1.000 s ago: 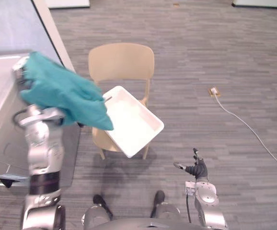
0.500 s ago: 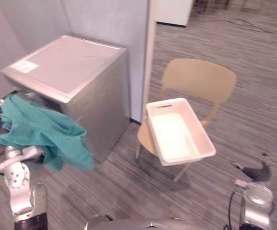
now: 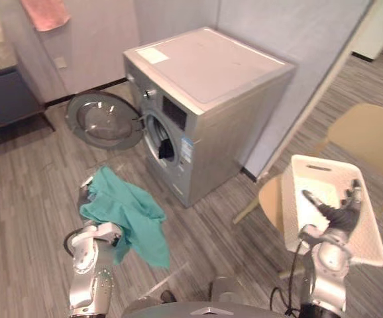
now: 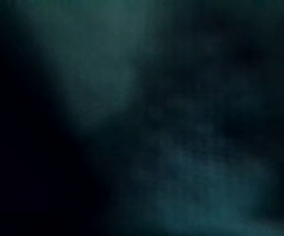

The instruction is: Pick up the laundry basket with both hands and put the clothes into the washing machine.

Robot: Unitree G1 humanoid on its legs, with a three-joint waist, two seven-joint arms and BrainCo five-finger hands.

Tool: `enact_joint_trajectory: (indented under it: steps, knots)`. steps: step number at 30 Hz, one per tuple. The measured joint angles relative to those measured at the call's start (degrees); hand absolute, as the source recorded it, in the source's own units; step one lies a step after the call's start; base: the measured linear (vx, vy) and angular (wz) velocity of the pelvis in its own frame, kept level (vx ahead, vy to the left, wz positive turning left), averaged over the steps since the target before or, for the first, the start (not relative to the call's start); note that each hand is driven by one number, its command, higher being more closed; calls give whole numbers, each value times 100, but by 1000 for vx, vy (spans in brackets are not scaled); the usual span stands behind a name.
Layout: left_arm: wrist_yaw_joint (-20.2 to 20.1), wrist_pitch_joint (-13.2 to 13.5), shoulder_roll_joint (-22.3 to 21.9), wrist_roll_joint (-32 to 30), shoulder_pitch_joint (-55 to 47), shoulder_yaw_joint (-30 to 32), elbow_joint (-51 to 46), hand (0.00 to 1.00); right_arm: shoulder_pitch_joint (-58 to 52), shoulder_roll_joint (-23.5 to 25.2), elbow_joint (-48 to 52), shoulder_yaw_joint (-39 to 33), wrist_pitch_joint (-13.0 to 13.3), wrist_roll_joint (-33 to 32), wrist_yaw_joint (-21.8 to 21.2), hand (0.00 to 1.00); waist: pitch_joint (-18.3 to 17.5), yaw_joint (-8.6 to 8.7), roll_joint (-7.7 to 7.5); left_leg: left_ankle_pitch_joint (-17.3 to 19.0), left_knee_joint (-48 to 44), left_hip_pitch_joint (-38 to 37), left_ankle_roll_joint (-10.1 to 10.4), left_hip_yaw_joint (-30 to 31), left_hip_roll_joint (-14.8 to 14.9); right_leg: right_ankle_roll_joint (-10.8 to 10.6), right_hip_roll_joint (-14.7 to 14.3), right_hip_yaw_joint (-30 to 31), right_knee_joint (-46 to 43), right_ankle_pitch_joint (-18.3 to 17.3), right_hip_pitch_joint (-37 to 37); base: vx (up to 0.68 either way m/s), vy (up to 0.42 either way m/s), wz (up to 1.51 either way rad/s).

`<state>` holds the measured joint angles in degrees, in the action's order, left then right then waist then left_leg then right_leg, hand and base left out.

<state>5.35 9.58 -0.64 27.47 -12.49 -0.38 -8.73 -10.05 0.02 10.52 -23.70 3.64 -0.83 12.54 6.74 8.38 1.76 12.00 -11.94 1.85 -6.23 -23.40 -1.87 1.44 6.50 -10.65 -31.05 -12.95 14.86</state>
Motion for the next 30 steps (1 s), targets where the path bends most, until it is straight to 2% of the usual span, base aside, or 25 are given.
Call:
enact_joint_trajectory:
  steps: [1, 3, 5, 8, 9, 10, 12, 13, 14, 15, 16, 17, 18, 19, 20, 21, 22, 23, 25, 27, 28, 29, 30]
  knots:
    - [-15, -5, -17, 2, 6, -142, 64, 100, -117, 2, 72, 186, 18, -45, -42, 0, -1, -5, 2, -1, 3, -14, -4, 74, -19, 2, -80, -81, 52, 4, 86, 172, -48, 82]
    - [-91, -86, -37, 57, 39, -695, 204, 100, -534, 57, 460, 798, 48, -171, -372, 0, 23, -29, -7, 6, 101, -191, -44, 477, -151, -51, -143, -644, 237, 74, 251, 265, -60, 93]
    - [-148, -140, -45, 63, 166, -958, 388, 100, -687, 152, 573, 1090, 113, -171, -512, 0, 32, -39, 8, 8, 235, -395, -64, 729, -181, 1, -159, -1024, 436, 182, 274, 319, -50, 77]
    - [-271, -180, -61, 120, 281, -1338, 542, 100, -941, 161, 810, 1715, 131, -172, -769, 0, -13, -29, -81, 216, 320, -707, 51, 1162, -326, 221, -73, -1287, 989, 742, 226, 442, -82, 83]
    - [-318, -222, -204, 113, 261, -1476, 741, 100, -1088, 87, 886, 1924, 128, -172, -872, 0, -72, -27, 130, 407, -13, -754, 190, 1293, -173, 385, -67, -1575, 999, 874, -41, 474, -85, 75]
    - [-325, -233, -249, 112, 264, -1514, 804, 100, -1094, 67, 888, 1989, 121, -172, -881, 0, -85, 5, 158, 426, -245, -730, 243, 1202, -115, 400, -56, -1662, 984, 777, -119, 582, -91, 91]
    - [-341, -240, -279, 129, 209, -1532, 949, 100, -1112, -53, 938, 2345, 114, -158, -902, 0, -64, 125, 158, 408, -1430, -464, 389, 738, 189, 366, -51, -1883, 1062, 560, -528, 444, -59, 58]
    - [-343, -281, -284, 235, 119, -1468, 987, 100, -1131, -102, 1149, 2578, 119, -154, -950, 0, -31, 98, 176, 249, -2610, -240, 501, 261, 622, 312, -179, -1908, 1136, 396, -886, 447, -61, 3]
    - [-355, -282, -288, 321, -68, -1326, 960, 100, -1142, -174, 1364, 2814, 128, -154, -998, 0, -14, 42, 220, -267, -3902, 77, 399, -85, 1231, 313, -381, -1837, 1201, 248, -1192, 424, -49, -27]
    - [-354, -289, -286, 403, -167, -1263, 962, 100, -1144, -177, 1420, 2911, 142, -154, -1020, 0, -13, -21, 217, -720, -4471, 242, 348, -208, 1539, 330, -476, -1751, 1234, 184, -1305, 393, -25, -86]
    - [-331, -301, -286, 499, -340, -1104, 986, 100, -1150, -163, 1460, 3013, 156, -153, -1056, 0, -39, -199, 238, -1170, -5451, 530, 313, -363, 2072, 353, -611, -1499, 1321, 112, -1483, 358, 17, -115]
    - [-281, -316, -268, 510, -431, -1043, 1033, 100, -1186, -169, 1437, 3024, 155, -103, -1066, 0, -38, -303, 226, -1090, -6124, 800, 313, -471, 2478, 357, -672, -1247, 1453, 107, -1601, 342, 33, -117]
    - [-269, -328, -265, 510, -439, -1044, 1103, 100, -1203, -167, 1425, 3019, 150, -93, -1066, 0, -37, -348, 194, -1041, -6246, 900, 260, -579, 2638, 356, -662, -1118, 1546, 108, -1656, 399, 73, -95]
    - [-233, -359, -274, 513, -443, -1062, 1273, 100, -1271, -169, 1386, 2984, 132, -82, -1062, 0, -34, -375, 126, -900, -6208, 1027, 201, -784, 2888, 254, -590, -885, 1759, 178, -1790, 337, 76, -72]
    - [-223, -388, -266, 527, -451, -1065, 1397, 100, -1301, -167, 1293, 2939, 112, 7, -1061, 0, -5, -352, 60, -774, -5950, 1057, 168, -854, 2983, 152, -514, -702, 1911, 240, -1907, 384, 125, -84]
    - [-225, -434, -244, 555, -451, -1105, 1560, 100, -1333, -175, 1165, 2872, 109, 128, -1057, 0, -25, -345, 15, -520, -5319, 1171, 217, -769, 2937, 53, -405, -446, 2121, 299, -1988, 235, 124, -75]
    - [-233, -449, -237, 556, -446, -1104, 1638, 100, -1305, -176, 1063, 2852, 113, 131, -1058, 0, -29, -356, 9, -415, -4894, 1232, 271, -638, 2878, 56, -363, -298, 2212, 297, -2007, 327, 268, -115]
    - [-230, -472, -234, 556, -448, -1073, 1791, 100, -1181, -177, 695, 2839, 110, 140, -1060, 0, -16, -371, -15, -252, -3562, 1351, 498, 0, 2530, -5, -238, 77, 2323, 297, -1999, 271, 273, -111]
    - [-204, -487, -233, 562, -474, -1073, 1916, 100, -1080, -187, 301, 2853, 97, 254, -1071, 0, -20, -454, -23, -224, -2111, 1321, 725, 960, 2103, -156, -92, 512, 2333, 256, -1968, 308, 410, -132]
    - [-197, -496, -233, 614, -537, -1077, 1926, 100, -1111, -323, -18, 2913, 91, 351, -1075, 0, -29, -474, -5, -514, -468, 1229, 1010, 2159, 1747, -637, 160, 1120, 2289, 112, -1965, 337, 592, -147]
    - [-196, -496, -236, 626, -548, -1094, 1924, 100, -1147, -377, -32, 2913, 89, 351, -1075, 0, -45, -475, 43, -630, -144, 1151, 953, 2334, 1716, -832, 218, 1271, 2285, 71, -1953, 295, 644, -146]
    - [-197, -503, -233, 724, -617, -1139, 1935, 100, -1224, -488, -141, 2923, 68, 356, -1080, 0, -115, -488, 153, -1131, -185, 1112, 1745, 2432, 1644, -1148, 355, 1604, 2277, -51, -1944, 290, 622, -117]
    - [-186, -509, 16, 819, -617, -1091, 1965, 100, -1270, -277, -355, 2971, -20, 358, -1097, 0, -181, -334, -112, -702, -740, 1294, 1492, 2098, 1423, -1267, 649, 1836, 2330, -31, -1877, 273, 563, -103]
